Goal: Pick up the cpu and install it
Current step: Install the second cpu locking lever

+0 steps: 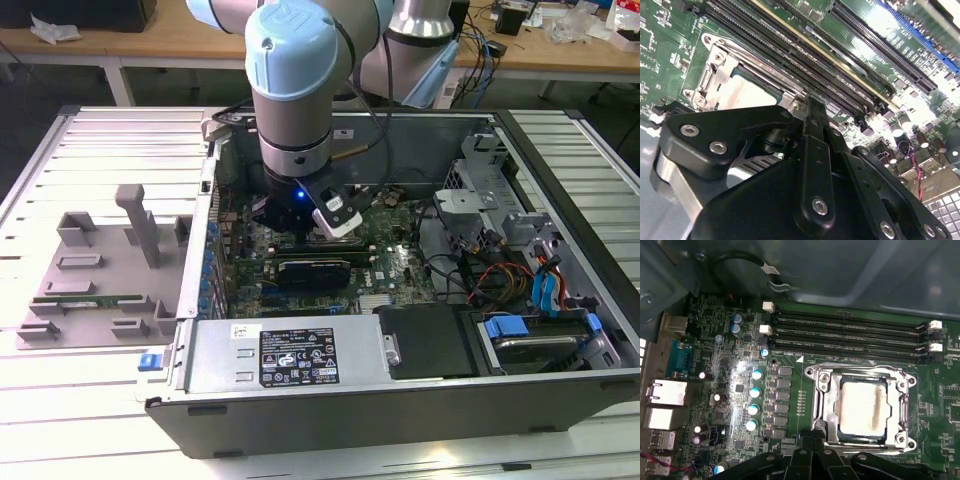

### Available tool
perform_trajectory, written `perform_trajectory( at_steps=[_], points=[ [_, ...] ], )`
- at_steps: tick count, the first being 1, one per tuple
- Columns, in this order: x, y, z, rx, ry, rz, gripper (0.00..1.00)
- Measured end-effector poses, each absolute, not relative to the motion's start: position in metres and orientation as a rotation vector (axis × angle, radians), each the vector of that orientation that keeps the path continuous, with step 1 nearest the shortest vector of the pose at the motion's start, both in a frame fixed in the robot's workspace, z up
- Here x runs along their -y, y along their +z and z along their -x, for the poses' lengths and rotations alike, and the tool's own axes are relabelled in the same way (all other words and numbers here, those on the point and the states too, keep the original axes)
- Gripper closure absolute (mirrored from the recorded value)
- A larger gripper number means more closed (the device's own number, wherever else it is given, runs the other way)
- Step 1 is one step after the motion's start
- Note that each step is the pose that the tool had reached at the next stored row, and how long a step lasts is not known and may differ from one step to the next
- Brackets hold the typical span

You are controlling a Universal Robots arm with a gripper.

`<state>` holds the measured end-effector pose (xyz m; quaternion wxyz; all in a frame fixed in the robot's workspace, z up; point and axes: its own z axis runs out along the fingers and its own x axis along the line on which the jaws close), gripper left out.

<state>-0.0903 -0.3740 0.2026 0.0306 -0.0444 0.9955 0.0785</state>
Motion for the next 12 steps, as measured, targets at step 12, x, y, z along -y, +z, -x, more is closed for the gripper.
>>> perform_trajectory(
  at_steps=[12],
  points=[
    [0.375,0.22,0.097,-3.066,0.249,0.136,0.89]
  ],
)
